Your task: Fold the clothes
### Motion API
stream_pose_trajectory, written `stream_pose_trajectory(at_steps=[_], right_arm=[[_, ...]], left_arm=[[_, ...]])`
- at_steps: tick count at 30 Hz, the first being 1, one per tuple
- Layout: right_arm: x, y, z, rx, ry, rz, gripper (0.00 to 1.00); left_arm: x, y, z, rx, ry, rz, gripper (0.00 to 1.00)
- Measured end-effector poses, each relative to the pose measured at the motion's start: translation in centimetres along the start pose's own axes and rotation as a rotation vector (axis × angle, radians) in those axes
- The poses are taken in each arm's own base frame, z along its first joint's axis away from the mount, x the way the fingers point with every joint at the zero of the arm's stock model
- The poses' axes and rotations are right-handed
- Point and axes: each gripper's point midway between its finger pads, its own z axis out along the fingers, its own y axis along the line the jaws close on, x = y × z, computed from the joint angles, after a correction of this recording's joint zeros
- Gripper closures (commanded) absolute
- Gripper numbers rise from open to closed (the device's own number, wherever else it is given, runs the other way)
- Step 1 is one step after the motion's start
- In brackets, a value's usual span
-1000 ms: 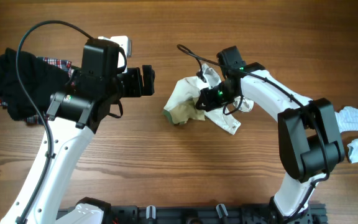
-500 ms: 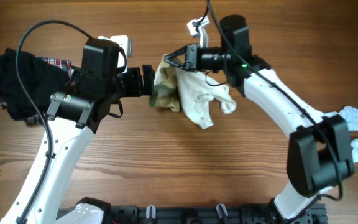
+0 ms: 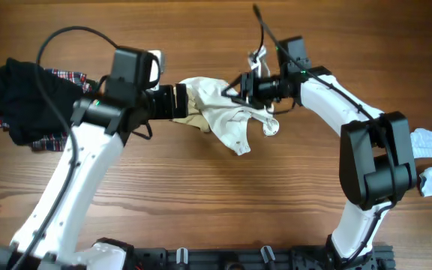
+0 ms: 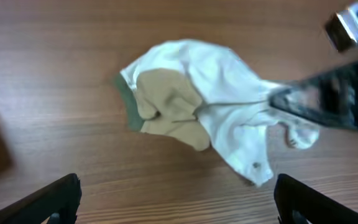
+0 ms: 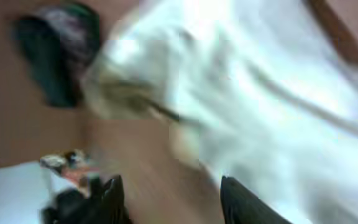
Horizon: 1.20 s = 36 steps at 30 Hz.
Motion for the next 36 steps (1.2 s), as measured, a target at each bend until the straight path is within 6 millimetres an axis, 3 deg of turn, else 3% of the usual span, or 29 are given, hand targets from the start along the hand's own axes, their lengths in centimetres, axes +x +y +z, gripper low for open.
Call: stream_pose_trajectory(at_steps=[2, 5, 8, 10, 14, 17, 20, 25, 26, 27, 28, 32, 36], right_arm=[[2.0, -2.7, -0.2, 0.136, 0.059, -0.008, 0.51], [3.8, -5.6, -0.9, 0.301, 0.127, -0.088, 0.5], [3.8, -6.9, -1.0, 0.398, 0.137, -0.173, 0.5], [2.8, -7.2, -0.9, 0.436, 0.101, -0.212, 0.5], [1.7, -7.7, -1.4, 0.471, 0.053, -0.198, 0.49], [1.1, -7.2, -2.7, 0.477, 0.014, -0.184, 0.47], [0.8, -5.4, -4.3, 0.473, -0.022, -0.2, 0.47], [1.5, -5.4, -4.6, 0.481, -0.006, -0.171, 0.46], [1.5, -5.4, -4.6, 0.481, -0.006, -0.171, 0.46], [1.5, -5.4, -4.6, 0.481, -0.005, -0.171, 0.46], [1.5, -5.4, -4.6, 0.482, -0.005, -0.171, 0.46], [1.1, -6.0, -5.0, 0.523, -0.028, -0.156, 0.46], [0.2, -6.7, -5.2, 0.567, -0.064, -0.16, 0.47]], left_arm=[[0.6, 0.4, 2.5, -0.019, 0.06, -0.004, 0.0], [-0.5, 0.1, 3.1, -0.007, 0.023, -0.002, 0.0], [-1.5, -0.3, 2.8, 0.004, -0.009, 0.001, 0.0], [-1.6, -0.4, 2.7, 0.011, -0.014, 0.001, 0.02], [-1.4, -0.5, 4.3, 0.014, 0.021, 0.015, 0.23], [-0.9, -0.3, 8.3, 0.016, 0.075, 0.07, 0.38], [-1.4, -0.3, 11.9, 0.029, 0.068, 0.172, 0.43], [-0.7, 0.1, 15.4, 0.03, 0.098, 0.268, 0.53], [-0.3, 0.3, 15.9, 0.028, 0.113, 0.281, 0.75], [-0.1, 0.4, 16.1, 0.027, 0.119, 0.292, 0.9], [0.0, 0.5, 16.2, 0.024, 0.124, 0.298, 0.96], [-0.7, 2.3, 16.1, -0.087, 0.108, 0.324, 0.96], [-5.2, 2.9, 14.4, -0.189, -0.01, 0.34, 0.96]])
